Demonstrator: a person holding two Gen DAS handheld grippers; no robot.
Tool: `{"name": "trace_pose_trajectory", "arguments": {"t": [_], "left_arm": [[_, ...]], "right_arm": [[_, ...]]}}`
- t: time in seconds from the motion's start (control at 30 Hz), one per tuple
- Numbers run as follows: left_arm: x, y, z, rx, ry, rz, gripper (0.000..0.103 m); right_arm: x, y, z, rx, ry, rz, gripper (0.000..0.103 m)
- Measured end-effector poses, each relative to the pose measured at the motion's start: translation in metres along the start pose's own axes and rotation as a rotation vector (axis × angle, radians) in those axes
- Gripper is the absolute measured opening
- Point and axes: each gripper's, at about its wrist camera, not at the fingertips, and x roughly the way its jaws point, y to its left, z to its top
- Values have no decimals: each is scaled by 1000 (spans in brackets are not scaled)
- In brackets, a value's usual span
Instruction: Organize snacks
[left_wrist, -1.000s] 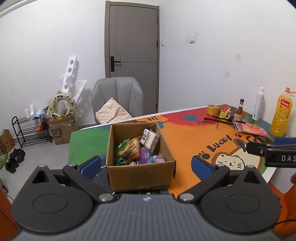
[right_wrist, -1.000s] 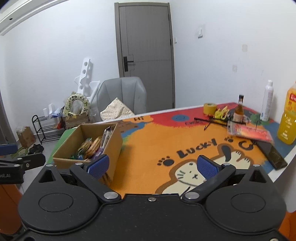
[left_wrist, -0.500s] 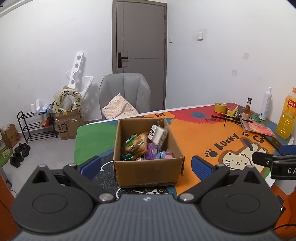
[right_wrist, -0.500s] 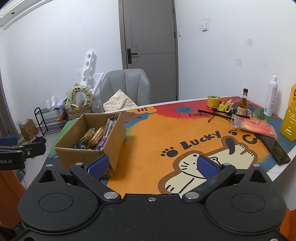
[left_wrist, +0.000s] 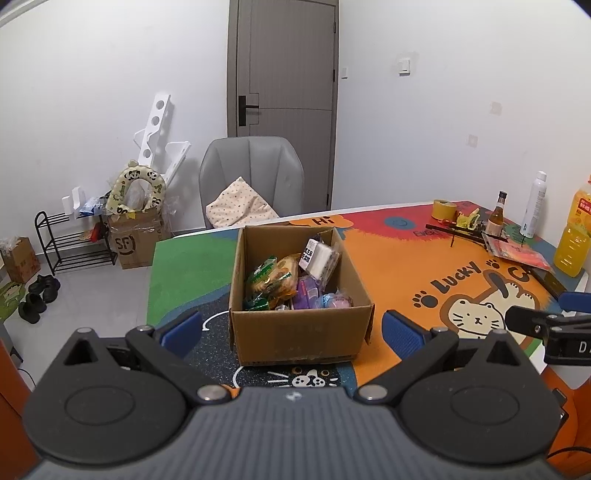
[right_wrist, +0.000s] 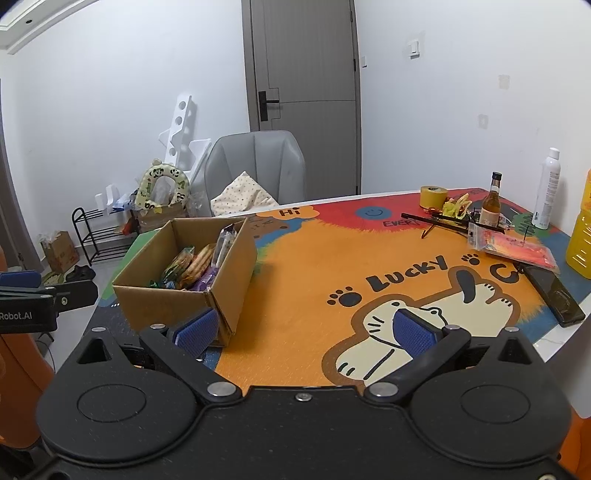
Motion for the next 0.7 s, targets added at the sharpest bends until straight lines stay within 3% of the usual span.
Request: {"name": "trace_pose_trajectory", "arguments": {"t": [0.7], "left_arm": [[0, -1, 1, 2, 1, -4, 103]], "right_arm": [[0, 1, 0, -4, 0, 5, 103]]}}
